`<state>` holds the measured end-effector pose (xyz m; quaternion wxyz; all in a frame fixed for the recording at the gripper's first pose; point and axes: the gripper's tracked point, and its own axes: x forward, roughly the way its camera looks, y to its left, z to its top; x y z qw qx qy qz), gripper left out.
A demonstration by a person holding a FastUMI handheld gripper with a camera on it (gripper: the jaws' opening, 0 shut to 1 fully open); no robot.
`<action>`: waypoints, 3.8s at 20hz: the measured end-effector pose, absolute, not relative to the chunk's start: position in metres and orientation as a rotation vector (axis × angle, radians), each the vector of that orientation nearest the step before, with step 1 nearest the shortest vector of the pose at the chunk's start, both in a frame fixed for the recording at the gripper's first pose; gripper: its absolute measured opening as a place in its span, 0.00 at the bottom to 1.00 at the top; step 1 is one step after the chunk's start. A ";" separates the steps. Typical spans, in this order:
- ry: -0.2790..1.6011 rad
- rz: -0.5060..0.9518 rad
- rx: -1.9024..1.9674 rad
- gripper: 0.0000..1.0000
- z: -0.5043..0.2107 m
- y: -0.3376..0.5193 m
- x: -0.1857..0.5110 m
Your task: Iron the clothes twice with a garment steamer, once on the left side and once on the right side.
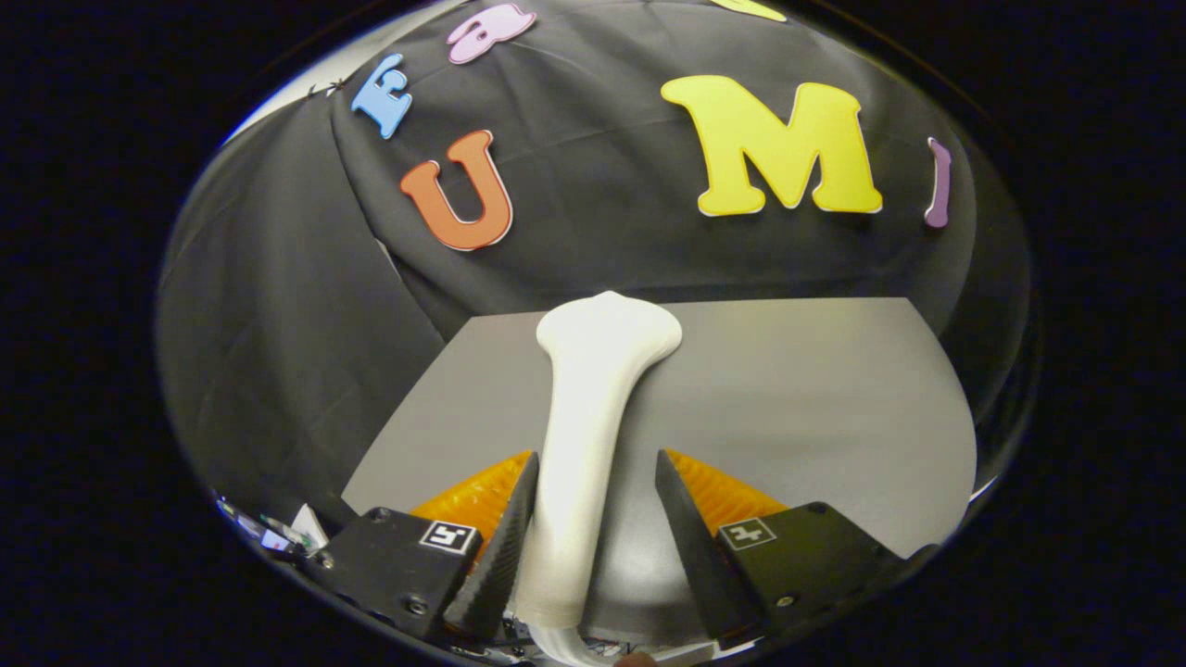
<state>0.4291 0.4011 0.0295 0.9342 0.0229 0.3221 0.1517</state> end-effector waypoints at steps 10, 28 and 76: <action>0.663 0.218 0.050 0.44 0.020 0.414 0.438; 0.355 0.280 0.153 0.36 0.118 0.360 0.344; -0.303 -0.180 -0.001 0.36 0.355 0.016 0.303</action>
